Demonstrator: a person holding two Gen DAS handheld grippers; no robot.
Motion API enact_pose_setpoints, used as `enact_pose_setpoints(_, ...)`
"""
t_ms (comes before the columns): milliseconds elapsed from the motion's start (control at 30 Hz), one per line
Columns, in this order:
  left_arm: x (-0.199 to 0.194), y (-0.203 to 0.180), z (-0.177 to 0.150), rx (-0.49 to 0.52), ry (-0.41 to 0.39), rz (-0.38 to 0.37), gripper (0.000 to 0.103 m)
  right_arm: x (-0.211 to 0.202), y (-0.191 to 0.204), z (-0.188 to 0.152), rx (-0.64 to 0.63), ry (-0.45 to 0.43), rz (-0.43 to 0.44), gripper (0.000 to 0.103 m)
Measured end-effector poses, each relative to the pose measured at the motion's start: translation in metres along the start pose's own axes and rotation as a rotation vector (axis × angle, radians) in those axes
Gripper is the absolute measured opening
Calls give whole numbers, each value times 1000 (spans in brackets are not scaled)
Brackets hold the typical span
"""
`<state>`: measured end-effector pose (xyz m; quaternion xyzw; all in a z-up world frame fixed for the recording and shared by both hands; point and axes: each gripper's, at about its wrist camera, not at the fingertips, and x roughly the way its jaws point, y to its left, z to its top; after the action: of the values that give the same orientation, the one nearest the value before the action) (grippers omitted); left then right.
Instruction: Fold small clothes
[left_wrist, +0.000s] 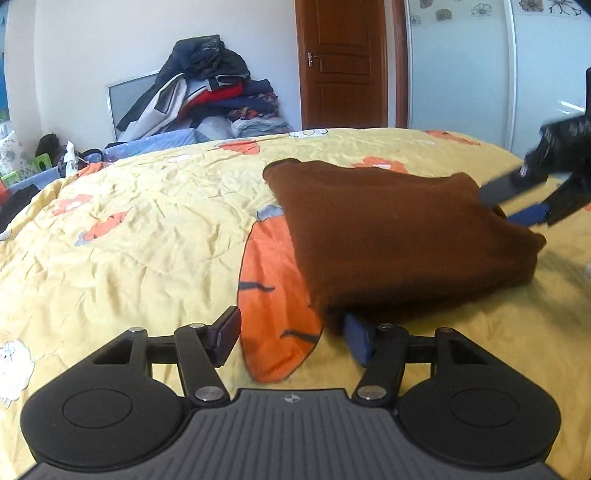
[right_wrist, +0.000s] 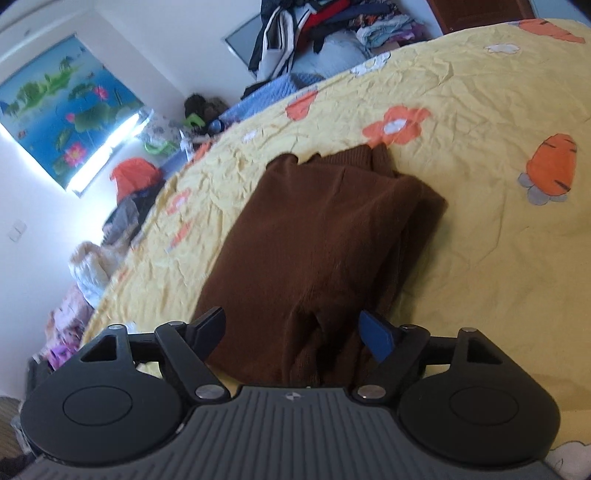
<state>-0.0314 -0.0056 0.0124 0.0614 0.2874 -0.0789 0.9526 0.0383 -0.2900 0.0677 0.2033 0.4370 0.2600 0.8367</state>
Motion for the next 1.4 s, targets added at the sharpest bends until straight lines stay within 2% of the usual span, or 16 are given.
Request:
enact_pose_setpoints(67, 3, -5, 4, 1, -2, 1, 52, 13, 2, 1, -15, 24, -21, 77)
enact_pose_setpoints(133, 4, -8, 6, -2, -16, -7, 33, 25, 4, 0, -44, 41, -43, 69)
enact_pose_setpoints(167, 7, -7, 6, -11, -11, -13, 14, 25, 2, -1, -66, 41, -56, 53)
enact_pose_setpoints(200, 10, -4, 6, -34, -4, -17, 11, 28, 4, 0, -85, 42, -78, 32)
enact_pose_setpoints(267, 2, 2, 7, -63, -35, -19, 8, 22, -1, 5, -78, 45, -82, 23)
enact_pose_setpoints(467, 6, 2, -9, -24, -8, -29, 6, 24, -12, -1, -105, 62, -108, 18)
enact_pose_setpoints(533, 2, 4, -8, -35, -26, -38, 6, 23, -14, 0, -85, 42, -82, 24)
enact_pose_setpoints(667, 6, 4, -9, -36, -8, -44, 6, 8, -19, 13, -3, 17, 47, 82)
enact_pose_setpoints(833, 7, 3, -9, -39, -5, -46, 6, -6, -50, 54, 164, -130, 20, 83)
enact_pose_setpoints(933, 7, 4, -9, -44, -3, -50, 6, 23, -65, 71, 214, -71, 1, 55)
enact_pose_setpoints(967, 7, 5, -9, -45, -3, -51, 6, 36, -65, 75, 201, -28, -6, 24)
enact_pose_setpoints(1100, 8, 5, -9, -45, -1, -56, 6, 46, -50, 91, 29, -71, -100, 9)
enact_pose_setpoints(1200, 8, 6, -8, -48, 0, -62, 6, 64, -75, 92, 58, -28, -201, 8)
enact_pose_setpoints(1267, 6, 9, -8, -59, 0, -75, 7, 66, -74, 84, 40, -38, -176, 11)
enact_pose_setpoints(1333, 0, 13, -9, -71, -1, -108, 7, 51, -73, 79, 107, -95, -136, 29)
enact_pose_setpoints(1400, -9, 24, -9, -123, 8, -162, 9, 30, -75, 72, 191, -156, -75, 85)
